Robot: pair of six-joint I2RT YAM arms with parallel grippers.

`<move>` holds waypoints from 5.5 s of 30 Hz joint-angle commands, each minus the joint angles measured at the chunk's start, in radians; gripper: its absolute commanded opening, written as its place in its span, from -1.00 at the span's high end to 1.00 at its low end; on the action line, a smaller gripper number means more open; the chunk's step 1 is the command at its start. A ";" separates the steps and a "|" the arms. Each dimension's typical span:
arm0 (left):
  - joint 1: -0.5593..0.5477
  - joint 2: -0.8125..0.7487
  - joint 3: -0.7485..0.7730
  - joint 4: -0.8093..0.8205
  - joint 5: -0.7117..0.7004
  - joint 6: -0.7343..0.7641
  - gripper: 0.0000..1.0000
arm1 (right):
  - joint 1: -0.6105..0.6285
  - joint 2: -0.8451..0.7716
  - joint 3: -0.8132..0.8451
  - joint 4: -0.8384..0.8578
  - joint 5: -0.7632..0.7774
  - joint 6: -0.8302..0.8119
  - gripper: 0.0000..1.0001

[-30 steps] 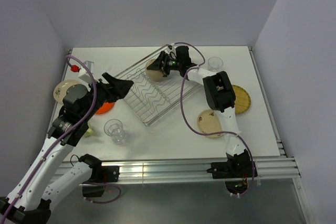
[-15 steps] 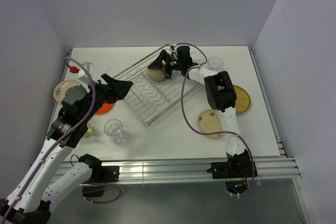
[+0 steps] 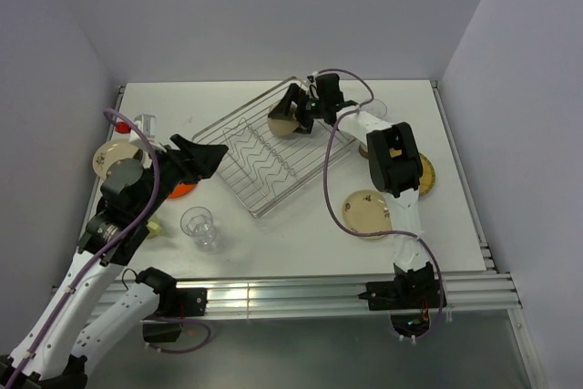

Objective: Load the mixed dishes into the dish rack

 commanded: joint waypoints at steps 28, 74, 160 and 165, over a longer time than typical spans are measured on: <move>0.002 -0.060 -0.002 0.022 0.033 0.008 -0.51 | -0.068 -0.355 -0.315 0.065 -0.242 -0.101 -1.00; 0.002 0.310 0.037 -0.906 -0.424 -0.318 0.12 | 0.021 -0.723 -0.395 -0.412 -0.231 -1.238 -0.75; 0.052 0.405 -0.016 0.627 0.536 -0.455 1.00 | 0.097 -0.884 -0.850 1.074 -0.223 0.917 -0.90; 0.054 0.410 -0.032 0.637 0.546 -0.456 1.00 | 0.097 -0.875 -0.857 1.085 -0.220 0.916 -0.56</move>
